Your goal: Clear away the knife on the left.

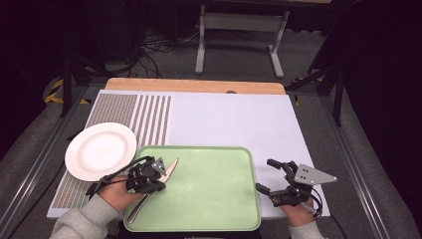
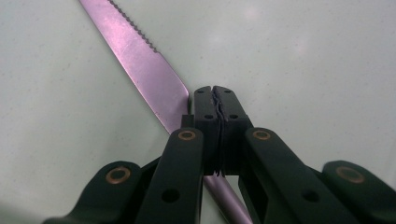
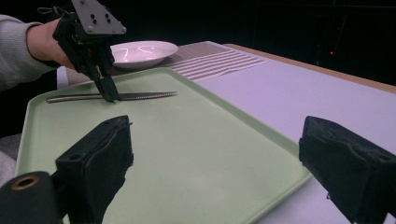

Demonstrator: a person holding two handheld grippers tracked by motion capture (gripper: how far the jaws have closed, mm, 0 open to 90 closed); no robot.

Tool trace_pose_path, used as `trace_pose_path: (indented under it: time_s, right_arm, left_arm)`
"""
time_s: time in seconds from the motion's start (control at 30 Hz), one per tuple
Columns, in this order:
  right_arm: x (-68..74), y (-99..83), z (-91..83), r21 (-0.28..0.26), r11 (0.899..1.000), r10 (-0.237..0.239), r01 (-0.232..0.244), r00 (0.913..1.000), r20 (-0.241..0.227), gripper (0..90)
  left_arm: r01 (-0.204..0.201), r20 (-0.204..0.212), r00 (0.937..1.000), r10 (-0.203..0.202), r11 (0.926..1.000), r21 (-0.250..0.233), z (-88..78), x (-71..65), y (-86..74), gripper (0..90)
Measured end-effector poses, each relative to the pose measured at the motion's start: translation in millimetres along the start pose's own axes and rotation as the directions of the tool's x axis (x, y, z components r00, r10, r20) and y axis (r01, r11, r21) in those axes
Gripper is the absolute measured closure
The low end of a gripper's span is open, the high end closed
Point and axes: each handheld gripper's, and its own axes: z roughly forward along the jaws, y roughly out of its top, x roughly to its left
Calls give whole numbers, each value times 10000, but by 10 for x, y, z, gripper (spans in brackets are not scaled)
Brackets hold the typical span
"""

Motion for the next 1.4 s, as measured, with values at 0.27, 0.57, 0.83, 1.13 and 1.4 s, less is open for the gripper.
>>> trace_pose_path:
  time_s: [0.27, 0.57, 0.83, 1.13, 1.4]
  right_arm:
    - [-9, 8, 42, 23, 10000, -10, 10, 10000, -72, 101]
    - [-21, 18, 97, 57, 10000, -47, 48, 9998, -210, 101]
    - [-24, 20, 119, 73, 10000, -57, 59, 9996, -272, 101]
    - [-21, 17, 108, 82, 10000, -37, 39, 9997, -222, 101]
    - [-18, 14, 107, 110, 9999, -37, 39, 9998, -211, 101]
  left_arm:
    - [366, -131, 9992, -367, 9993, -74, -41, 65, -104, 884]
    - [801, -331, 9962, -805, 9967, -136, -79, 106, -198, 867]
    - [996, -486, 9938, -1004, 9948, -189, -107, 148, -272, 867]
    - [1252, -649, 9899, -1258, 9920, -142, -131, 169, -324, 866]
    - [1420, -772, 9868, -1422, 9898, -74, -146, 168, -356, 866]
